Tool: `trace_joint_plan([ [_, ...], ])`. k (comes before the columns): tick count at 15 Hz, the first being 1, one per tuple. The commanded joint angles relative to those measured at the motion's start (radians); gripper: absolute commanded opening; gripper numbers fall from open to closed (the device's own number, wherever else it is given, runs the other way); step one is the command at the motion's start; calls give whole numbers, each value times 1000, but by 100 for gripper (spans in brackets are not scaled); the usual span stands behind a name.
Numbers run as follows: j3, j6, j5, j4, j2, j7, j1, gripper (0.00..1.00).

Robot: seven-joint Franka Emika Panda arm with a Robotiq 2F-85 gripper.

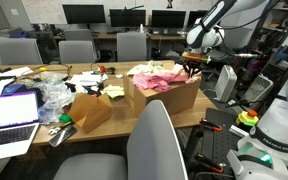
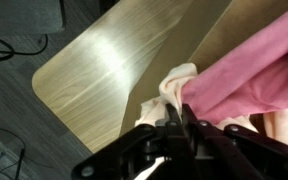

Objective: Move the t-shirts from the top of the brown box to the backrest of the grey chair

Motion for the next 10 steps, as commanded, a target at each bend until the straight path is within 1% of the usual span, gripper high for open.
trace_joint_plan([
  [1,-10,32,-14,-22,-39,13,6,2],
  [3,-9,44,-13,-35,-69,12,7,2],
  [5,-7,55,-25,-60,-128,14,9,2],
  [7,0,76,-56,-100,-228,17,9,2],
  [8,9,86,-89,-126,-296,20,5,2],
  [10,40,107,-122,-152,-389,1,-15,2],
])
